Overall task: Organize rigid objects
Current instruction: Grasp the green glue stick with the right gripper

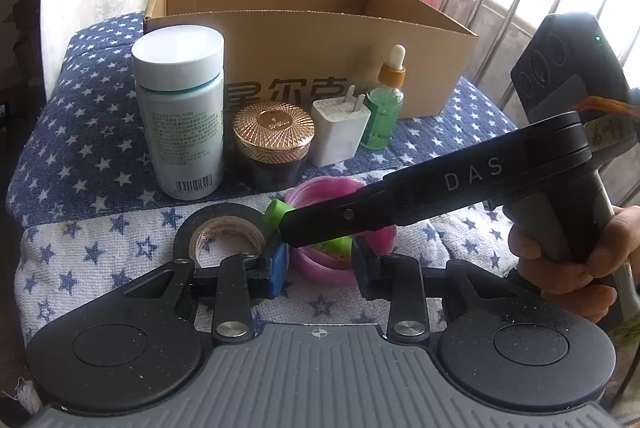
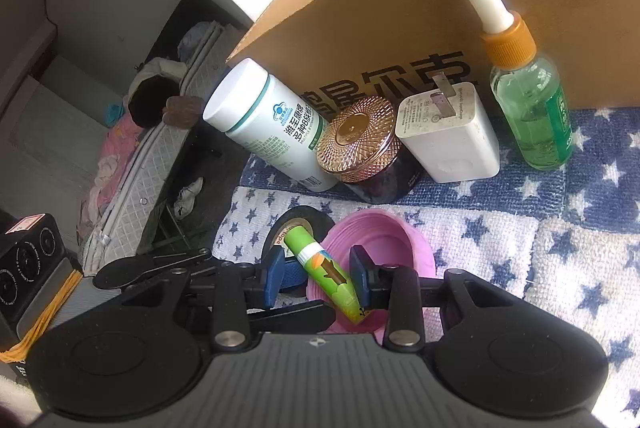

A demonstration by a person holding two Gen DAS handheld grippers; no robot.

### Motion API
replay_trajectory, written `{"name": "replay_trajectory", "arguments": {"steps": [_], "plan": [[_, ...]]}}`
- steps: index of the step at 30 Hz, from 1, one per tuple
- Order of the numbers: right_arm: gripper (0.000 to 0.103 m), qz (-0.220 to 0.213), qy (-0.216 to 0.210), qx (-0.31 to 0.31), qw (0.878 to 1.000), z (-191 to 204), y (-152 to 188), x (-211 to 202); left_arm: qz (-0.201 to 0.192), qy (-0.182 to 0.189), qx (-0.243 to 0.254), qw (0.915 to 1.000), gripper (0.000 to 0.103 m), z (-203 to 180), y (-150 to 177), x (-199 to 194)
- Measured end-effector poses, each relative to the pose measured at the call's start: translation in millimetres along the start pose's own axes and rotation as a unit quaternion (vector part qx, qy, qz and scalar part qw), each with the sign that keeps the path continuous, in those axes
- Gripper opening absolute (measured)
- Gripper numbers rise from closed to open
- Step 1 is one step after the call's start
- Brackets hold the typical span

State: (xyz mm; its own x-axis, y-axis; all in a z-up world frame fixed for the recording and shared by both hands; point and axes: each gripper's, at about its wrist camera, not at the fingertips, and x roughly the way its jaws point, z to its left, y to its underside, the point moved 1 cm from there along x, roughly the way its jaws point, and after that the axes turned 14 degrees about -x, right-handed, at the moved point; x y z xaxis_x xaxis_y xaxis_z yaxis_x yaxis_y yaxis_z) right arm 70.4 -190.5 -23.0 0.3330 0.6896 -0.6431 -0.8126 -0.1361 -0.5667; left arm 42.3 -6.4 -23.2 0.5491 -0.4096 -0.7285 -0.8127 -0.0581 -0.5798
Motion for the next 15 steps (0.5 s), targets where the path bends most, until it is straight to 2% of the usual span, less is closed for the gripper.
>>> {"name": "replay_trajectory", "arguments": {"steps": [9,15], "plan": [[0.023,-0.014,0.009,-0.021,1.0,4.8,0.7,-3.6,-0.006,0.006,-0.004,1.0,0.033,1.5,-1.4,0.2],[0.022,-0.029,0.021,-0.034,0.999,11.6,0.1,-12.0,-0.017,0.004,0.002,0.9998,0.026,-2.4,-1.4,-5.0]]}}
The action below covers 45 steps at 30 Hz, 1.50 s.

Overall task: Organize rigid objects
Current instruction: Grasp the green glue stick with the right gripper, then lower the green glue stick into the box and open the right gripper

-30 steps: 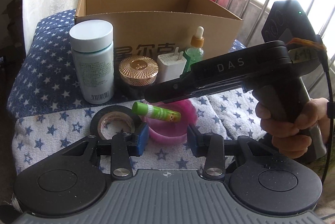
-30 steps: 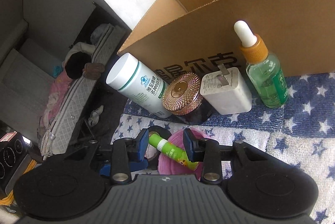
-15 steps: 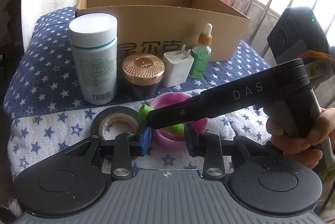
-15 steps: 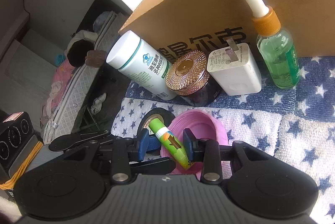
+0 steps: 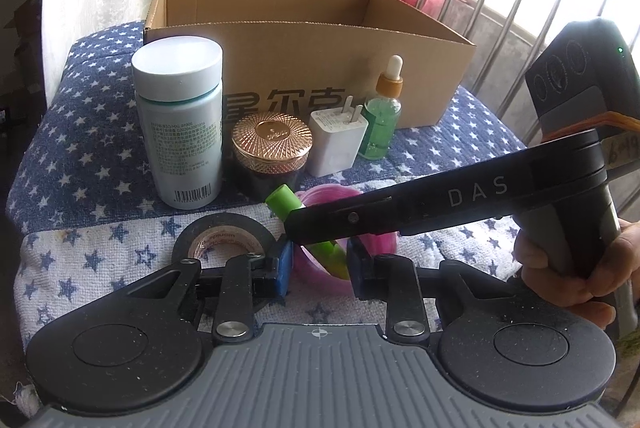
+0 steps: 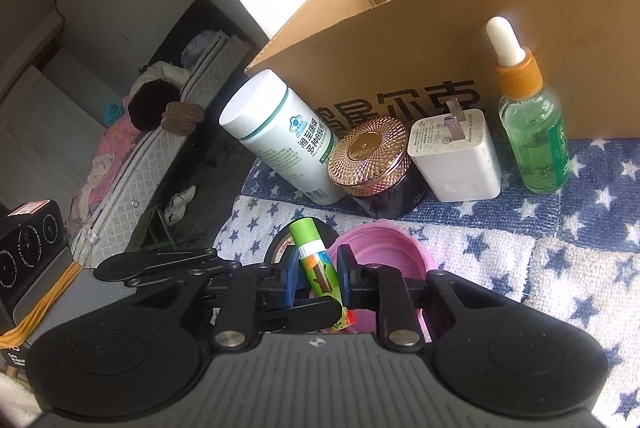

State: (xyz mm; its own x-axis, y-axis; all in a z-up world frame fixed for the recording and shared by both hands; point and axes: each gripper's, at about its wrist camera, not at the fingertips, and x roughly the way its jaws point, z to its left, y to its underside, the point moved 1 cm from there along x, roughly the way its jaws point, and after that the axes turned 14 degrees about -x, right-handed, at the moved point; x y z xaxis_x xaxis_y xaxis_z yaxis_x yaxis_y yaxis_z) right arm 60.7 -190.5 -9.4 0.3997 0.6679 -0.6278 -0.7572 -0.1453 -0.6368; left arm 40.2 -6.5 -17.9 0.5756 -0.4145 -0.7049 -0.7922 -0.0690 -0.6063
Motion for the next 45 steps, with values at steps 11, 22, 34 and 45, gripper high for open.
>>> {"name": "replay_trajectory", "arguments": {"steps": [11,22,34,45], "plan": [[0.021,-0.036,0.01,-0.024,0.999,19.4,-6.0,-21.0,-0.035,-0.001,0.018,0.9992,0.023,-12.2,-3.8,-24.9],[0.018,-0.101,0.031,-0.076,0.992,49.1,-57.0,-59.0,-0.103,0.005,0.053,0.9933,0.023,-34.6,-54.2,-57.3],[0.018,-0.065,0.032,-0.035,0.997,-13.7,-173.0,-29.7,-0.019,0.007,0.017,0.9997,0.023,-18.1,-173.6,-0.4],[0.018,0.071,0.029,0.086,0.993,-124.0,-206.2,62.3,0.12,-0.069,-0.032,0.9898,0.023,8.1,-216.6,115.7]]}}
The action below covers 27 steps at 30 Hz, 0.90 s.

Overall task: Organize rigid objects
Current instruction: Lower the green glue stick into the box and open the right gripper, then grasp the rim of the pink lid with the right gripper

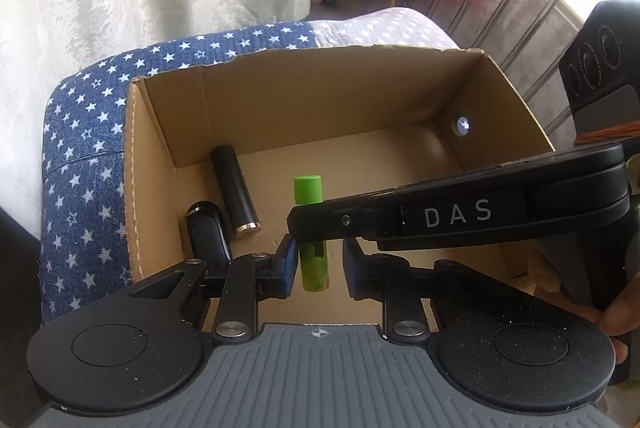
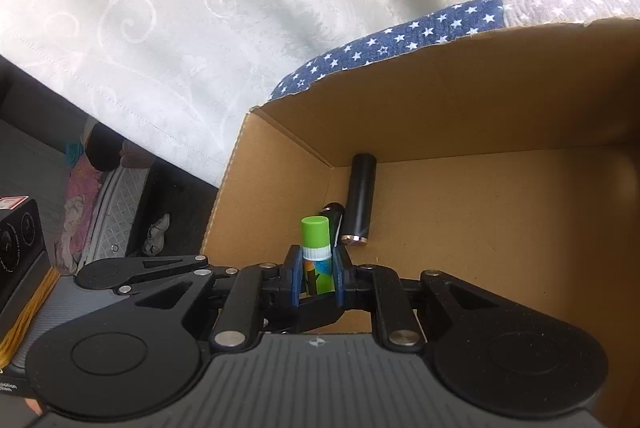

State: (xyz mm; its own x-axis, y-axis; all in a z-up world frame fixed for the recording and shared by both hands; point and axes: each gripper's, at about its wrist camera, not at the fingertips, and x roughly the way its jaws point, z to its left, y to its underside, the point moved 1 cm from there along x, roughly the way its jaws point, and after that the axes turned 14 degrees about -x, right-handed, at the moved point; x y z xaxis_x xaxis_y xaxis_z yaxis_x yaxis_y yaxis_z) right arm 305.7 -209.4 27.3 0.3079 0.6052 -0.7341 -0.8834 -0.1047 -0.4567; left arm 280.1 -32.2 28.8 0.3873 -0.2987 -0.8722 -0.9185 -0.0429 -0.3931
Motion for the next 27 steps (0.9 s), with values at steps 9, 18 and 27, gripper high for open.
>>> {"name": "replay_trajectory", "arguments": {"steps": [9,18,27], "plan": [[0.019,0.015,0.021,0.019,0.999,-15.1,-7.7,5.7,-0.019,-0.021,0.009,0.9996,0.024,-1.6,4.2,-7.7],[0.02,-0.069,0.021,-0.021,0.997,17.1,29.3,-75.0,-0.095,-0.002,0.038,0.9947,0.03,-0.3,39.7,-75.4],[0.02,-0.178,0.017,-0.071,0.981,67.6,128.2,-155.8,-0.172,0.026,0.066,0.9826,0.045,12.1,116.3,-122.7]]}}
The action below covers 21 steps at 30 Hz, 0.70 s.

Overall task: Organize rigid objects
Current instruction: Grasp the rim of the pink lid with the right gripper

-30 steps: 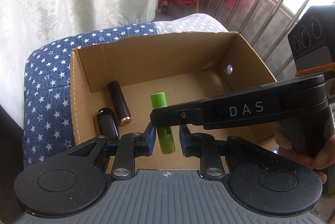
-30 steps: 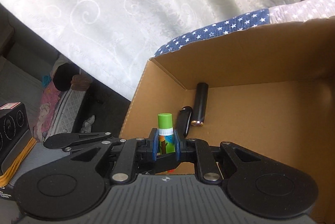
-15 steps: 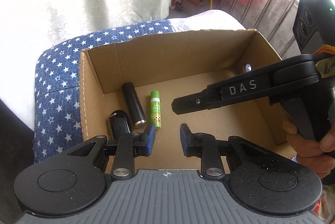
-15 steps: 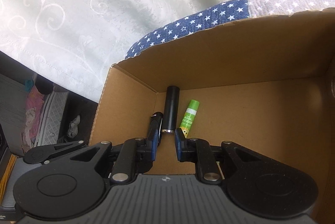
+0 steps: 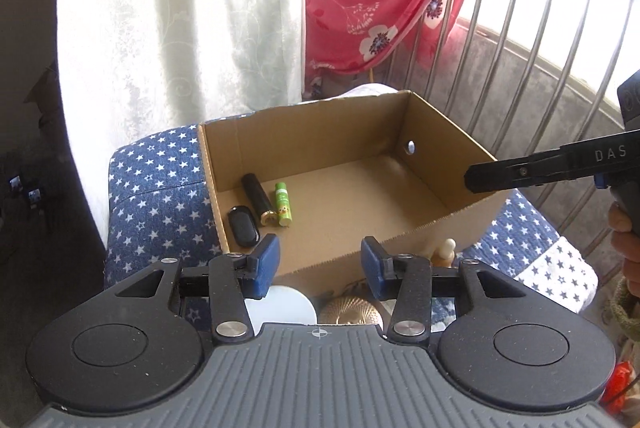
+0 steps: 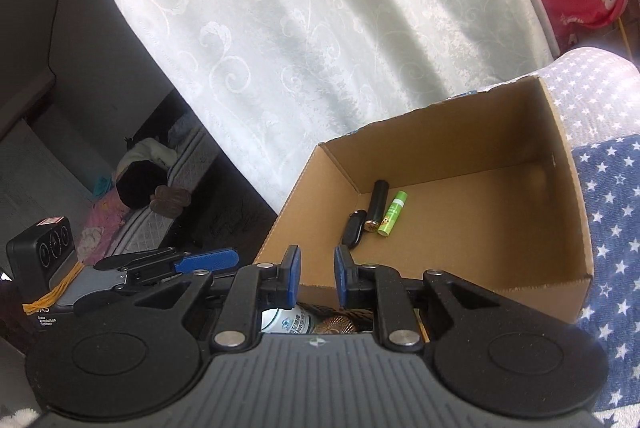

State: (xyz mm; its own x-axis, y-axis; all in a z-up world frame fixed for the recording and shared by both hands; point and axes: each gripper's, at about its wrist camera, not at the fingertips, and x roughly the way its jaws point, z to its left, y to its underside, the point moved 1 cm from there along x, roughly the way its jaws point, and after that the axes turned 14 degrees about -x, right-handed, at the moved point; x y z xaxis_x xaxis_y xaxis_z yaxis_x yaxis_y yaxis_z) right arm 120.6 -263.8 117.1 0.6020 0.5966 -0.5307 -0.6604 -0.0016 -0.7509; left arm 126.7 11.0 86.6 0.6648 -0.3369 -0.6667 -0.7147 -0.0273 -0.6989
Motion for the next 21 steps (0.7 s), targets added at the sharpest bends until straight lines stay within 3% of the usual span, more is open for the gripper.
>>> {"name": "replay_trajectory", "arguments": {"steps": [4,11,17,21], "plan": [[0.023,-0.021,0.03,-0.015,0.999,18.2,40.3,-15.2,-0.014,0.004,0.002,0.9999,0.047,2.7,39.0,-16.4],[0.027,-0.006,0.055,0.018,0.998,23.2,103.1,4.3,-0.002,0.004,0.014,0.9999,0.048,0.3,98.2,-13.4],[0.027,0.036,0.078,0.017,0.996,24.4,126.2,33.0,0.036,0.024,0.082,0.9957,0.049,-22.5,141.5,0.1],[0.027,0.051,0.079,0.007,0.996,28.0,134.5,42.2,0.05,0.018,0.099,0.9936,0.049,-32.9,156.5,12.1]]}}
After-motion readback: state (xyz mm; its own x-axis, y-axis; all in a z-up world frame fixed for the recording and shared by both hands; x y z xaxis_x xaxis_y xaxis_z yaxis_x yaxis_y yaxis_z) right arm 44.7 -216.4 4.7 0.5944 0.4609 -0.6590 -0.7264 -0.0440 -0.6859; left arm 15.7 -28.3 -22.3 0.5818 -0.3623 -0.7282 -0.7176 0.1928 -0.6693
